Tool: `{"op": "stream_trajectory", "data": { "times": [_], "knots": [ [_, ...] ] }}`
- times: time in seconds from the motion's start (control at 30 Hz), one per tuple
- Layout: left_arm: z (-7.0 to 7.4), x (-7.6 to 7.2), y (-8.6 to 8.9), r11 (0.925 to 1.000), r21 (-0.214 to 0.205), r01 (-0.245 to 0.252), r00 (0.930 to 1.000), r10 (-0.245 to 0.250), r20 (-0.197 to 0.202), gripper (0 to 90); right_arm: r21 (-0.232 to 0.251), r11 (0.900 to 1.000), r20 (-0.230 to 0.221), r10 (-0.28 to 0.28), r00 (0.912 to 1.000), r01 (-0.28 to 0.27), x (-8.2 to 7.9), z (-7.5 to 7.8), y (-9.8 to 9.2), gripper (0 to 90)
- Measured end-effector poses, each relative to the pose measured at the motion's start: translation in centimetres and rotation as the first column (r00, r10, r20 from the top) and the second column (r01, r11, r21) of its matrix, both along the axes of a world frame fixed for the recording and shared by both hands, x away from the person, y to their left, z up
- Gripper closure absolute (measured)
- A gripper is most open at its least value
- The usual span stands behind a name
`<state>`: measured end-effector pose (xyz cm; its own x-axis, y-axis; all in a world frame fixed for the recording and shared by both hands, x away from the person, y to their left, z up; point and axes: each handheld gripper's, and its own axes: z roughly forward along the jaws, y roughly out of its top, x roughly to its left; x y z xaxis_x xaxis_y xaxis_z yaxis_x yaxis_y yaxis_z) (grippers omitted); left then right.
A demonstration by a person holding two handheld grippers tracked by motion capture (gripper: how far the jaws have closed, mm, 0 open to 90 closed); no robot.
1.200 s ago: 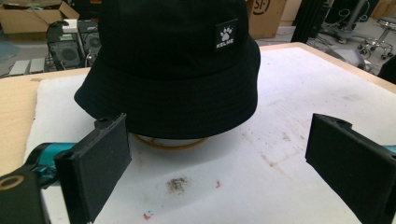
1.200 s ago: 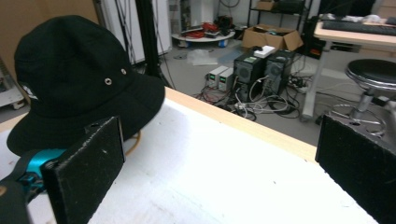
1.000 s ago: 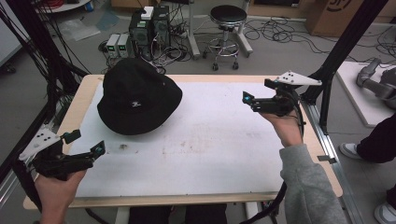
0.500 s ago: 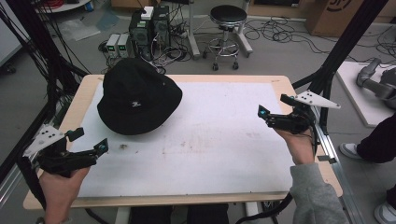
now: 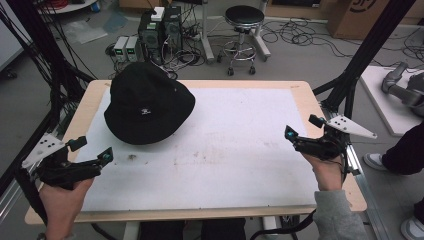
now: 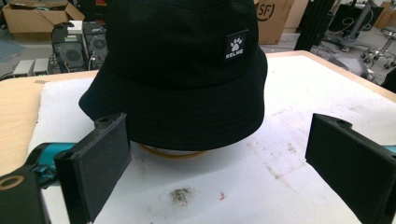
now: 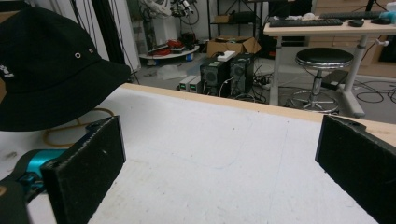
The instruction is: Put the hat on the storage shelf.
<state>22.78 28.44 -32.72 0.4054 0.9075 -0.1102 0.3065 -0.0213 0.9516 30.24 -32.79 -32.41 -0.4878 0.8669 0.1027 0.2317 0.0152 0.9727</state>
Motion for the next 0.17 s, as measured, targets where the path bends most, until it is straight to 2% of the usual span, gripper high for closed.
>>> {"op": "stream_trajectory", "data": {
  "times": [0.1,0.17],
  "knots": [
    [0.15,-0.02,0.00,1.0000,0.001,-0.004,1.0000,0.004,0.004,7.2,0.019,0.9998,0.002,0.003,1.0000,-0.003,-0.58,-0.25,-0.31,1.0],
    [0.19,-0.05,-0.03,1.0000,0.003,-0.005,1.0000,0.005,0.005,7.2,0.040,0.9992,0.021,0.008,0.9998,-0.009,-0.97,-0.47,-0.47,1.0]
  ]
}}
